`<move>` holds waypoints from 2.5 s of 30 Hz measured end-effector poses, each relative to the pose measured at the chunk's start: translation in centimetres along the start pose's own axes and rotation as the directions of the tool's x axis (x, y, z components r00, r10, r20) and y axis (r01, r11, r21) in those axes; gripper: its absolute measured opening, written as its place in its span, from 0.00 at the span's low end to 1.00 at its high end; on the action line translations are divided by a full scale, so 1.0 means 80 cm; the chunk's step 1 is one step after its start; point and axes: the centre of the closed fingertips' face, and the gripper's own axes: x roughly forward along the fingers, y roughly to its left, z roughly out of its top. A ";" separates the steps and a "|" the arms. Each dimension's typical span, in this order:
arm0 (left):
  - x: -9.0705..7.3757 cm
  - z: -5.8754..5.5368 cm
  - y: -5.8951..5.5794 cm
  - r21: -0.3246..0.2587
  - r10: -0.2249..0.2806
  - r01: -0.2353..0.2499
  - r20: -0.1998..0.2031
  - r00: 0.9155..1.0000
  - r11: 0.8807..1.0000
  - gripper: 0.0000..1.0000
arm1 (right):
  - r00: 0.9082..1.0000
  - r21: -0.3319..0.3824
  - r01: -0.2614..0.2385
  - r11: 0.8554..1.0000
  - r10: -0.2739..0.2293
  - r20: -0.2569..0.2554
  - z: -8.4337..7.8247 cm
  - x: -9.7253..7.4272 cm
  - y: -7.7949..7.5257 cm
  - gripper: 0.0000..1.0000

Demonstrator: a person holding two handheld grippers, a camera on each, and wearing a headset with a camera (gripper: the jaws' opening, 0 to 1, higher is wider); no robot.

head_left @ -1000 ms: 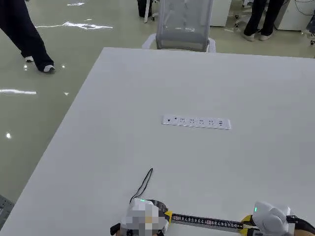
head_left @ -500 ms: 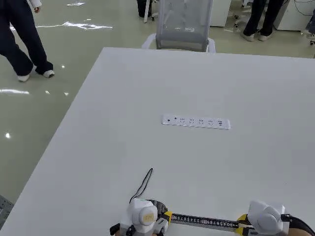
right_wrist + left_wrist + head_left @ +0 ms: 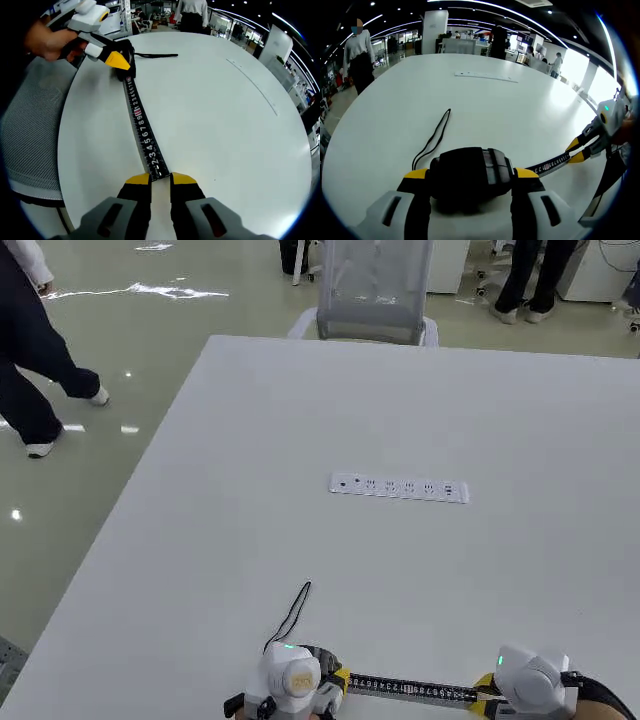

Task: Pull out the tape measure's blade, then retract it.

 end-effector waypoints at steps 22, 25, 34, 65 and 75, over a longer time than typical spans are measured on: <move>0.000 0.000 -0.001 -0.009 0.001 -0.001 -0.003 1.000 1.000 0.62 | 1.000 -0.008 -0.014 1.000 0.014 0.015 0.025 0.016 0.008 0.13; 0.001 0.000 -0.001 -0.011 0.001 -0.001 -0.003 1.000 1.000 0.62 | 1.000 -0.007 -0.015 1.000 0.015 0.017 0.028 0.017 0.010 0.13; 0.001 0.000 -0.001 -0.013 0.001 -0.001 -0.004 1.000 1.000 0.62 | 1.000 -0.016 -0.018 1.000 0.019 0.021 0.038 0.024 0.012 0.13; 0.000 0.000 -0.002 -0.012 0.000 0.000 -0.007 1.000 1.000 0.62 | 0.999 -0.038 -0.040 0.998 0.041 0.031 0.068 0.038 0.024 0.13; 0.001 0.000 -0.001 -0.013 -0.003 0.003 -0.007 1.000 1.000 0.62 | 0.998 -0.048 -0.044 0.998 0.046 0.034 0.078 0.044 0.029 0.13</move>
